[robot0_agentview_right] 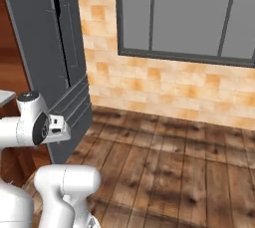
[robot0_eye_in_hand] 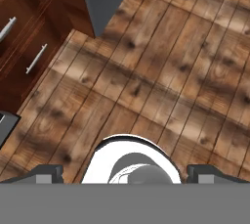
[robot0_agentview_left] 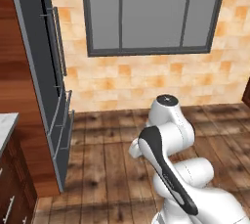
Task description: Take the fork and place it on the left side of the plate. Then take the spoon and place it on the right side of the plate. Make sure they're directly next to the plate.
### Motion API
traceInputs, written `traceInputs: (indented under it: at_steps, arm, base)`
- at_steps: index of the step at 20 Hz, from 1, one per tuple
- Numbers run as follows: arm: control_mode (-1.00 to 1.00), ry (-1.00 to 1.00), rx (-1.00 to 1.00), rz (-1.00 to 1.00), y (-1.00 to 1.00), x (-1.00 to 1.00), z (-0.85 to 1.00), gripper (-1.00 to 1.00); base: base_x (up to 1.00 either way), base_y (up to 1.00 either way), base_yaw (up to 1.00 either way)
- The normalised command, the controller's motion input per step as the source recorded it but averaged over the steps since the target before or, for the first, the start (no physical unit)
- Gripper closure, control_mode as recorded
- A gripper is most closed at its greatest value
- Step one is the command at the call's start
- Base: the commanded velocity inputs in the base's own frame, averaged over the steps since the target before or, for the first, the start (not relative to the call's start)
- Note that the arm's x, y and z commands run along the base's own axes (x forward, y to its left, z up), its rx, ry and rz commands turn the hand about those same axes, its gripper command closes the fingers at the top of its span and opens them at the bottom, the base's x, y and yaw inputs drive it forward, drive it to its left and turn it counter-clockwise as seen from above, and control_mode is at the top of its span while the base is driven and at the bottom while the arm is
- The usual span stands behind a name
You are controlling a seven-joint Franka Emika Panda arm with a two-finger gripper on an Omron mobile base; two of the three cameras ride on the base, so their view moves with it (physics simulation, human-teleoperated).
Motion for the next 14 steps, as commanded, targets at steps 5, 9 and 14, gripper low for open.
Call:
traceInputs:
  at_steps: [5,9,14]
  arm:
    - [1.00,0.00,0.00,0.00,0.00,0.00,0.00,-1.00]
    - [1.00,0.00,0.00,0.00,0.00,0.00,0.00,-1.00]
    - [1.00,0.00,0.00,0.00,0.00,0.00,0.00,-1.00]
  base:
    - [0.56,0.07,0.57]
    - [0.54,0.07,0.58]
    - [0.41,0.06,0.68]
